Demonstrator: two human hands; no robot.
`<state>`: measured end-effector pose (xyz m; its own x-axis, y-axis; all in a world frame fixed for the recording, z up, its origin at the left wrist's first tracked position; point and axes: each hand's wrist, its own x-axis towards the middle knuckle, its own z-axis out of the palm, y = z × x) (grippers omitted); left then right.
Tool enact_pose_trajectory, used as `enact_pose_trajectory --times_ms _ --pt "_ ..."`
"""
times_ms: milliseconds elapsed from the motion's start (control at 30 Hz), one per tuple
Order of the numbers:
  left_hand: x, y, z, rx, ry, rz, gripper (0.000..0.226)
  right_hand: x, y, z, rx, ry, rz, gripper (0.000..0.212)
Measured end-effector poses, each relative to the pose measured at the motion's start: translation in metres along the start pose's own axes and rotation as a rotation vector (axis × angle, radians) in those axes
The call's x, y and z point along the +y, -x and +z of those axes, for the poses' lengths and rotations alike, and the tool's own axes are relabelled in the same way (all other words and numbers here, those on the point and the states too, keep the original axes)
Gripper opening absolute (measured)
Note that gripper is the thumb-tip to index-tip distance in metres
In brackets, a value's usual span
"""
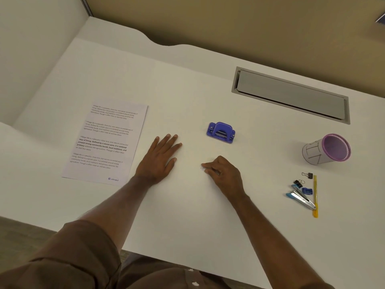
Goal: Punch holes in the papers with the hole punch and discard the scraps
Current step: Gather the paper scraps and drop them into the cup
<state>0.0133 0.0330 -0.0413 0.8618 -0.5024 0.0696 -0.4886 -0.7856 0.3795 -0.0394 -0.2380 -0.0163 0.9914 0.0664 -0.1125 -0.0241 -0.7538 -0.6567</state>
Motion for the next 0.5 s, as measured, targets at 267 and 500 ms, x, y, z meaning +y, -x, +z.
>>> enact_pose_trajectory --times_ms 267,500 --pt "-0.001 0.000 0.001 0.006 0.011 -0.002 0.053 -0.004 -0.001 -0.002 -0.014 0.067 -0.045 0.018" --pt "-0.003 0.000 0.004 0.007 0.010 0.001 0.053 -0.015 -0.008 0.001 -0.013 0.470 -0.315 0.009"
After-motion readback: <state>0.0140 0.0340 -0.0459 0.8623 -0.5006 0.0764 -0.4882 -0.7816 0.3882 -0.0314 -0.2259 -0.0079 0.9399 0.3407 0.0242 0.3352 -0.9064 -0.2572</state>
